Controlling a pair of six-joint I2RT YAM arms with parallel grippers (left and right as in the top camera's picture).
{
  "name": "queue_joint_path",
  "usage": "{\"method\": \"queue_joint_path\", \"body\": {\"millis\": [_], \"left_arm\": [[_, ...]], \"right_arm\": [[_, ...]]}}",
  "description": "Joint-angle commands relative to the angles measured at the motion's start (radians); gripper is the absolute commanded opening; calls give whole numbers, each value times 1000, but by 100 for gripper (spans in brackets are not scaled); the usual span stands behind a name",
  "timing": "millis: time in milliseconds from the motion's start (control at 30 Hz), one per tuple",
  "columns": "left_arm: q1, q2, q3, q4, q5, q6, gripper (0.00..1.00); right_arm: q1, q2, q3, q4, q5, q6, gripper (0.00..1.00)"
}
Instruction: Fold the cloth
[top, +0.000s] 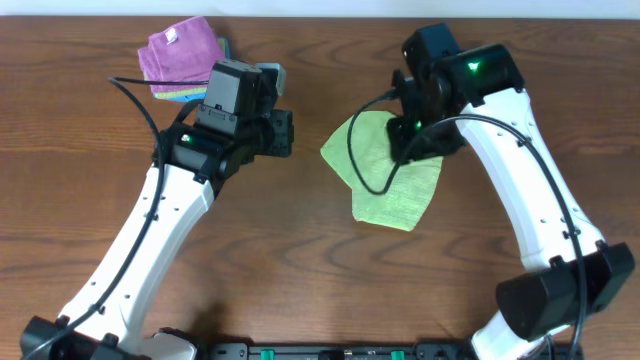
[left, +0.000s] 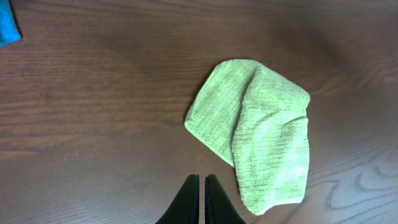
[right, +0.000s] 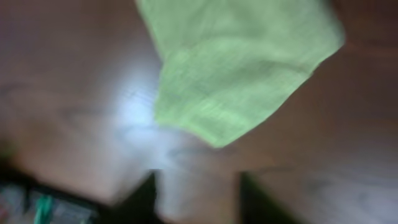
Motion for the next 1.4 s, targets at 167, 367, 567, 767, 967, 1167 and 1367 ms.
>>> {"method": "queue_joint_path", "body": {"millis": [167, 367, 567, 767, 967, 1167, 1367], "left_arm": [[-3, 167, 16, 83, 189, -12, 6], [-31, 259, 17, 132, 190, 4, 6], [-64, 377, 18, 213, 199, -58, 6], [-79, 477, 66, 257, 159, -85, 6], [-82, 614, 222, 179, 129, -38, 6], [-91, 653, 312, 69, 48, 40, 6], [-103, 653, 317, -17, 18, 83, 6]], "right_arm": [[-32, -2, -22, 115, 174, 19, 2], [-100, 52, -73, 188, 168, 16, 2], [-164, 98, -191, 392, 72, -8, 1], [-176, 136, -209, 455, 36, -35, 1], [-176, 143, -209, 460, 25, -53, 1], [-176, 143, -209, 455, 14, -52, 1], [-176, 143, -209, 455, 14, -51, 1]]}}
